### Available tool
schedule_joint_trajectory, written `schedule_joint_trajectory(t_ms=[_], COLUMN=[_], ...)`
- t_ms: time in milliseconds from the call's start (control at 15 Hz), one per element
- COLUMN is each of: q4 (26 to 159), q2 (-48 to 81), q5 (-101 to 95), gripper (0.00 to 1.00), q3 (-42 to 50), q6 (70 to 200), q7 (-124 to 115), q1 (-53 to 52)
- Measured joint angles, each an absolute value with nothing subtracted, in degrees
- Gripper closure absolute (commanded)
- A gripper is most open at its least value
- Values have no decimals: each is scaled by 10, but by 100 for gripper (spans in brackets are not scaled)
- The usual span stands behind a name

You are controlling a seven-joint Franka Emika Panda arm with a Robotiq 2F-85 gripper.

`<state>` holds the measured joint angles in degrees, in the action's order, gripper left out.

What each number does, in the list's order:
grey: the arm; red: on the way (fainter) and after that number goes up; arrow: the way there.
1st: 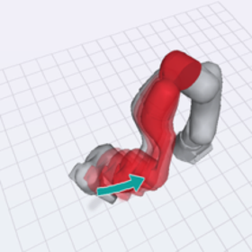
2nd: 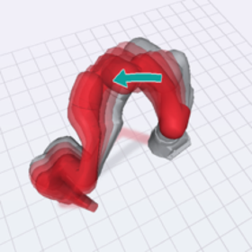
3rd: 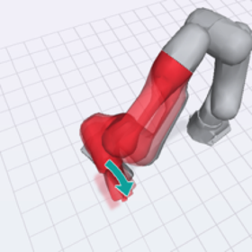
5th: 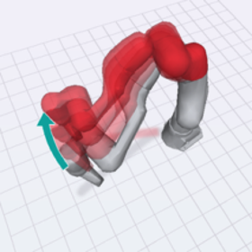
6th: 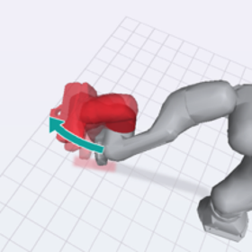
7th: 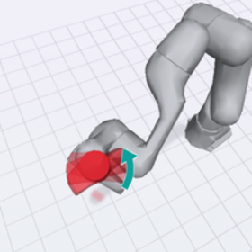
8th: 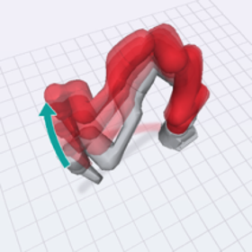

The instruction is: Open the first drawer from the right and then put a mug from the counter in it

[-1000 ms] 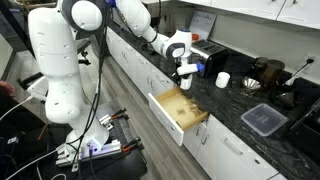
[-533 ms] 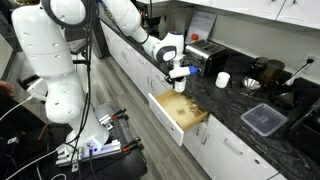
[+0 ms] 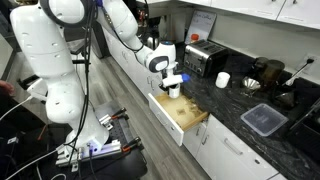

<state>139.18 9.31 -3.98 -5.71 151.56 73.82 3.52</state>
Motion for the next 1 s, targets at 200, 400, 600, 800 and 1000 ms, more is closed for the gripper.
schedule_joint_trajectory(t_ms=[200,400,600,800,1000], q4=[1422,1438,1439,1431,1413], q2=[102,128,169,212,255], q5=[-41,-44,-51,-66,-93], gripper=[98,98,98,98,98], q3=[-57,-57,-57,-59,-61], q6=[1562,1618,1673,1705,1712], q7=[738,741,748,755,758], q1=[34,35,37,44,54])
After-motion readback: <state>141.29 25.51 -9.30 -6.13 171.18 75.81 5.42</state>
